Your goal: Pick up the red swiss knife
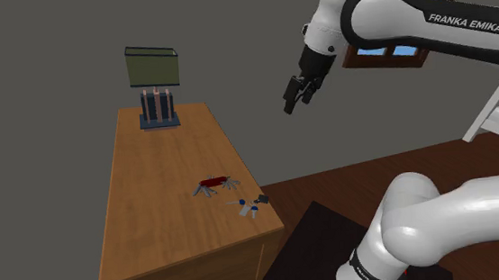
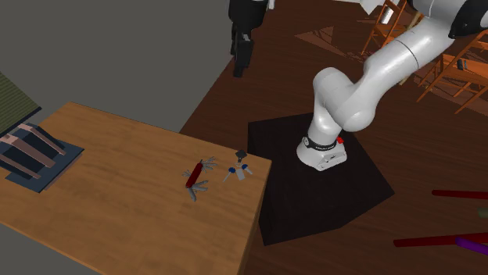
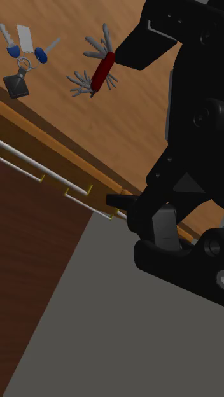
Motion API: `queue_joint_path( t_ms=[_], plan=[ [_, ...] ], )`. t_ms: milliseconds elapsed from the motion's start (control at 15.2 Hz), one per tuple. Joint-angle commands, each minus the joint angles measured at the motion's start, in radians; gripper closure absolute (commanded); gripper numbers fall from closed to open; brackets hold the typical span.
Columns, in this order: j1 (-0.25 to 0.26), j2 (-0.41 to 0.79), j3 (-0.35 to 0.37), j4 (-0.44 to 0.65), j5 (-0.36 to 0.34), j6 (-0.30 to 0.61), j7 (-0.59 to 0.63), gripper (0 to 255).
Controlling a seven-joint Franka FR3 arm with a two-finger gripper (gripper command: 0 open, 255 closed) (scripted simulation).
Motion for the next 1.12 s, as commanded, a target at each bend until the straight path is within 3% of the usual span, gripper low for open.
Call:
queue_joint_path(
  t_ms=[0,528,1056],
  plan=[
    [0.000,0.000,0.000,0.000,0.000,0.000,0.000,0],
    [0.000,0.230,0.087,-0.013,0.052,0.162,0.176,0],
    [-0.003,0.514,0.159,0.056,0.077,0.299,0.343,0]
  ],
)
